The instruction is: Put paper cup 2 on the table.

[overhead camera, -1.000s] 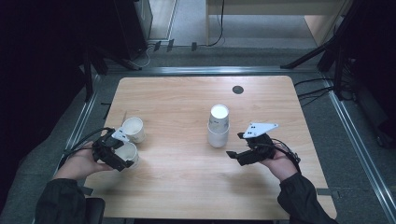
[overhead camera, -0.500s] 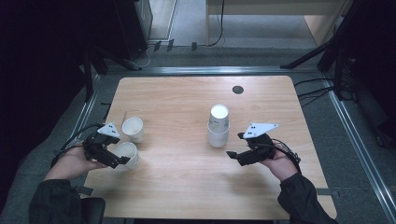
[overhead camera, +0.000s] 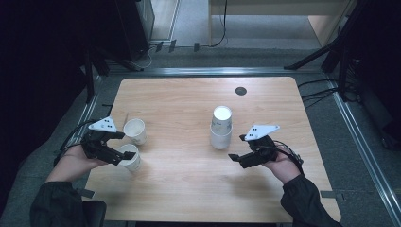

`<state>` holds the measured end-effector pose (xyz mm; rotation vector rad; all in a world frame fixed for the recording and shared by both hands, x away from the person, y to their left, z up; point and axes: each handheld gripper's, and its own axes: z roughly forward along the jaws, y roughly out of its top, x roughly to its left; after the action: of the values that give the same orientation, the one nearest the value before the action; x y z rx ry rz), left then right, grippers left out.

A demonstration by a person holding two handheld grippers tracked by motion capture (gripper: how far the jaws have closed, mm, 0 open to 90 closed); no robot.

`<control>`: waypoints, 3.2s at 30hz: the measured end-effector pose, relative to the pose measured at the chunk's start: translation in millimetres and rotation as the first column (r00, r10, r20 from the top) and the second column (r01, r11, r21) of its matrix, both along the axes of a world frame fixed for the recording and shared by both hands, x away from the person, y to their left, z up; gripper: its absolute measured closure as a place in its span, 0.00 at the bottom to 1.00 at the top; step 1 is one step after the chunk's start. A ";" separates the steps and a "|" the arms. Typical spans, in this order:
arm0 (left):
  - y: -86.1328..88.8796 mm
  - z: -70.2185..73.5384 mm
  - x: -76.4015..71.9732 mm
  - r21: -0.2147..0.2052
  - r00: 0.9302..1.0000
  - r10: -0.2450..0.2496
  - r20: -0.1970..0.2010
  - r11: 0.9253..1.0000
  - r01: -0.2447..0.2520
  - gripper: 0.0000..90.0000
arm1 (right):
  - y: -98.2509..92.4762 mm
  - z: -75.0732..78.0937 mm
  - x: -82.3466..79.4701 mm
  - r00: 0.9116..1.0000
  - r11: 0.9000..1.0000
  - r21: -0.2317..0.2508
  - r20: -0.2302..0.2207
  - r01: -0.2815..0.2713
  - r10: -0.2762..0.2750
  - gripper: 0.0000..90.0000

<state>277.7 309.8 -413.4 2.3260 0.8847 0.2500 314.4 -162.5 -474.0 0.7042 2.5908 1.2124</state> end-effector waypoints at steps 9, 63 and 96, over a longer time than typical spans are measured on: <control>-17.7 9.0 0.7 -0.084 0.999 -0.047 0.014 0.995 0.048 0.14 | -0.6 0.0 -0.2 1.000 1.000 -0.003 0.000 0.001 -0.001 0.22; -167.2 -29.9 16.6 -0.165 0.990 -0.140 -0.002 0.977 0.138 0.16 | 1.6 -2.3 -3.4 1.000 1.000 -0.020 0.003 -0.020 0.020 0.22; -182.0 -61.2 12.2 -0.110 0.993 -0.120 -0.006 0.987 0.119 0.16 | 4.0 -5.0 -9.2 0.999 0.998 -0.039 -0.002 -0.043 0.043 0.21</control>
<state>289.9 127.8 -474.7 2.2709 0.7425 0.1336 305.2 -158.5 -479.0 0.6455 2.6359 1.1697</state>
